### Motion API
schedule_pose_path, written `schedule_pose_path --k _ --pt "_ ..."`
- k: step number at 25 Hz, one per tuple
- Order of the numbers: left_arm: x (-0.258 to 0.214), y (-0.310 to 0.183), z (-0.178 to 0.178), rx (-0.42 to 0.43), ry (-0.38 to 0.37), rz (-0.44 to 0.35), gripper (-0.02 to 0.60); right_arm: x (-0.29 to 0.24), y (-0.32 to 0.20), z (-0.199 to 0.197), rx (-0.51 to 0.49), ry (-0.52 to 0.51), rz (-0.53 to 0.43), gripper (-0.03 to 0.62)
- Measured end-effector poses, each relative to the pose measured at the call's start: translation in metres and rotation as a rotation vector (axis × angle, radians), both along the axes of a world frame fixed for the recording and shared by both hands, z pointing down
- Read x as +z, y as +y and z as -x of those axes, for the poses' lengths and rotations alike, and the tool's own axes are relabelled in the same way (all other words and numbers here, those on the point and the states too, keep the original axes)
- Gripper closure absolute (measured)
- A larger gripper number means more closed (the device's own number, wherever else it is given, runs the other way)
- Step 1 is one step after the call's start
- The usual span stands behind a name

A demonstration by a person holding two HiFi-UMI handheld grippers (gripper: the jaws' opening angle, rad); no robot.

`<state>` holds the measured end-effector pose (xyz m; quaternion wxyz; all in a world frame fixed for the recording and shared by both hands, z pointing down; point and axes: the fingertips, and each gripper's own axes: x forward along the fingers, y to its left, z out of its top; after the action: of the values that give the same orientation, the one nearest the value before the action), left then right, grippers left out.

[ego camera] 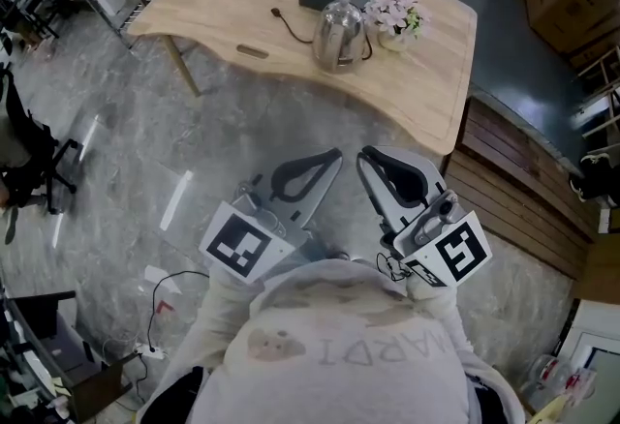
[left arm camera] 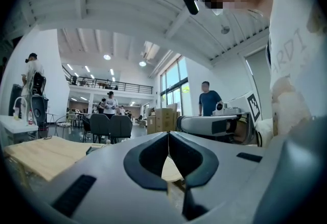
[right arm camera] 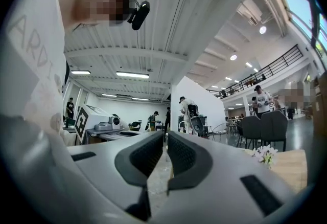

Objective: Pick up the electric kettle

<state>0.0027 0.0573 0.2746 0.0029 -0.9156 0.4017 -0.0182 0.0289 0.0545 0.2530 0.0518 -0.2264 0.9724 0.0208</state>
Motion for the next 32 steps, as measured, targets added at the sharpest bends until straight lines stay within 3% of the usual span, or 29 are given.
schedule_pose_path --k 8,11,16,21,32 --pt "0.018 -0.026 0.025 0.055 -0.003 0.027 0.560 0.000 -0.020 0.020 0.040 -0.008 -0.014 0.559" --pt "0.024 -0.037 0.031 0.098 0.007 0.029 0.467 0.001 -0.022 0.024 0.066 -0.005 -0.015 0.560" --pt "0.037 -0.058 0.038 0.150 0.011 0.010 0.413 0.007 -0.027 0.025 0.110 0.019 0.001 0.560" --pt "0.055 -0.090 0.045 0.173 0.010 0.056 0.371 0.007 -0.043 0.023 0.135 0.040 -0.003 0.560" --pt "0.104 -0.171 0.056 0.187 -0.039 0.180 0.342 0.005 -0.108 0.030 0.111 0.030 -0.022 0.560"
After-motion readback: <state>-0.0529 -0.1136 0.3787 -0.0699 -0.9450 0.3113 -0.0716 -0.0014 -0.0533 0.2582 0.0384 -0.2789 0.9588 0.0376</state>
